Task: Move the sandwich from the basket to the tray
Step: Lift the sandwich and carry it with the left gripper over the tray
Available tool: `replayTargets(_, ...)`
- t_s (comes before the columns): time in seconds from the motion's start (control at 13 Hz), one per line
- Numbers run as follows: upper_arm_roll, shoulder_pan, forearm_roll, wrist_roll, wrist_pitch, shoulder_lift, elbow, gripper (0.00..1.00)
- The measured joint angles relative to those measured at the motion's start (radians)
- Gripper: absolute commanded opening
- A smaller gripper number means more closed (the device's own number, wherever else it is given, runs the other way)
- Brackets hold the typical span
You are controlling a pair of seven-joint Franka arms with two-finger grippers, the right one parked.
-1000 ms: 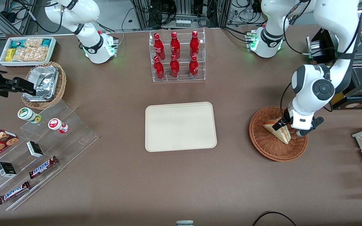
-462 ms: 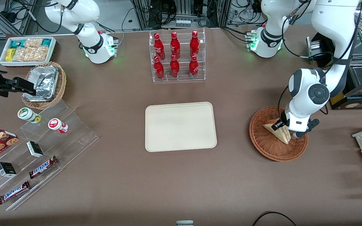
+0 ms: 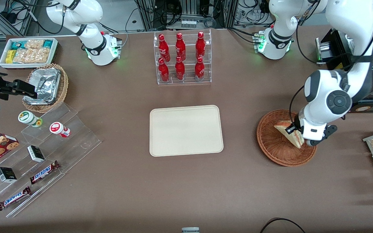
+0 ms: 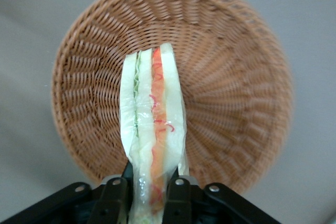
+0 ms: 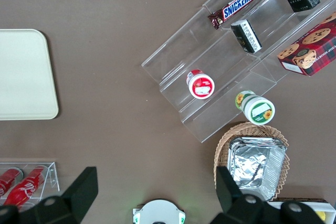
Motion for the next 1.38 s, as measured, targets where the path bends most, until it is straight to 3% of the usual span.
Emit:
replayTargets(0.23,-0.016,-0.091,-0.002,0.000,-0.107,-0.014,0.135,0.00)
replayTargets(0.62,-0.094,-0.303,-0.010,-0.023,-0.111,0.027,0.195,0.00)
replayTargets(0.92,-0.095,-0.456,-0.037,-0.062,-0.091,0.212,0.341,0.00)
replayTargets(1.38,-0.094,-0.568,-0.037,-0.090,0.002,0.452,0.517,0.00)
